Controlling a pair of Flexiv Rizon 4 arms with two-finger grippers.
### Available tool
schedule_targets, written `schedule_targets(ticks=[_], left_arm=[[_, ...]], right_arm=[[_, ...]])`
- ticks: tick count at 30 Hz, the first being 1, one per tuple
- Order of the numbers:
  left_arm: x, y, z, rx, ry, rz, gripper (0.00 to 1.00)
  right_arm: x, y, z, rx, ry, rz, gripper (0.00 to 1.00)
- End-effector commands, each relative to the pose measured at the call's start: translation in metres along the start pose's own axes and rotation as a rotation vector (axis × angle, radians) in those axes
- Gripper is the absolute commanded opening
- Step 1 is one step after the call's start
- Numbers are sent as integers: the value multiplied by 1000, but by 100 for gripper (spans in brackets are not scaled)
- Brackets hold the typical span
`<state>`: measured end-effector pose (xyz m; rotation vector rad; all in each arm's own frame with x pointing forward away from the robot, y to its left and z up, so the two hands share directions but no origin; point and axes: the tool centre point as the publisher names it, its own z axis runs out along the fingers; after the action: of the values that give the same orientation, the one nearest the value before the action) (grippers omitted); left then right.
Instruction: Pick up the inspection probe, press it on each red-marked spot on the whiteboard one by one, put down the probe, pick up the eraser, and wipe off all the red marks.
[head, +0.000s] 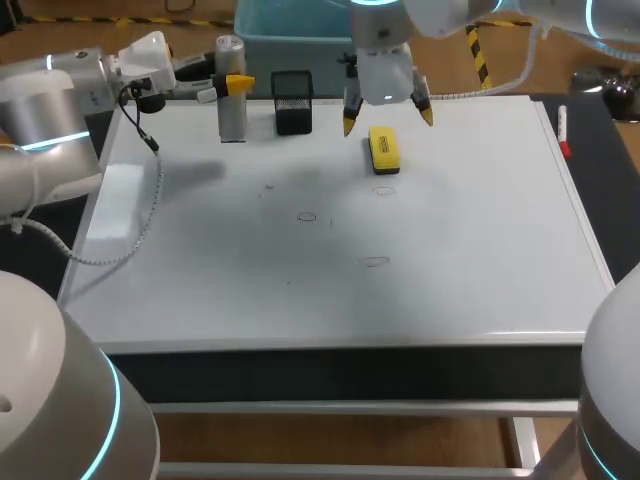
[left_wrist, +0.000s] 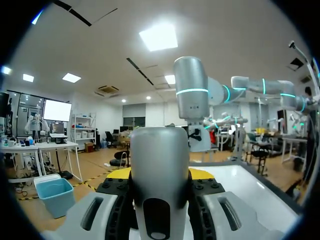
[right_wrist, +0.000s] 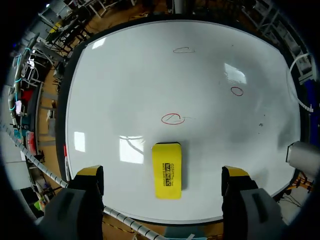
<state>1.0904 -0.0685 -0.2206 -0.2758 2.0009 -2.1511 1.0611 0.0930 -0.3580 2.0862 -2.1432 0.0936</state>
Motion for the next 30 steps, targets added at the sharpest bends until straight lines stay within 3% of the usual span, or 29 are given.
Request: schedule_targets(ticks=[1,11,18,30], left_arm=[[-1,-1,0,0,2,0,0],[-1,-1,0,0,2,0,0],[-1,-1,0,0,2,0,0],[-1,-1,0,0,2,0,0]], right_arm=[[-1,-3,6,-5,-8,7,100],[2,-3,19,-11,-82,-34,100],[-2,1,28,-14,-81,-94,100],[-8,-2,43,-21,-91,-95,100]])
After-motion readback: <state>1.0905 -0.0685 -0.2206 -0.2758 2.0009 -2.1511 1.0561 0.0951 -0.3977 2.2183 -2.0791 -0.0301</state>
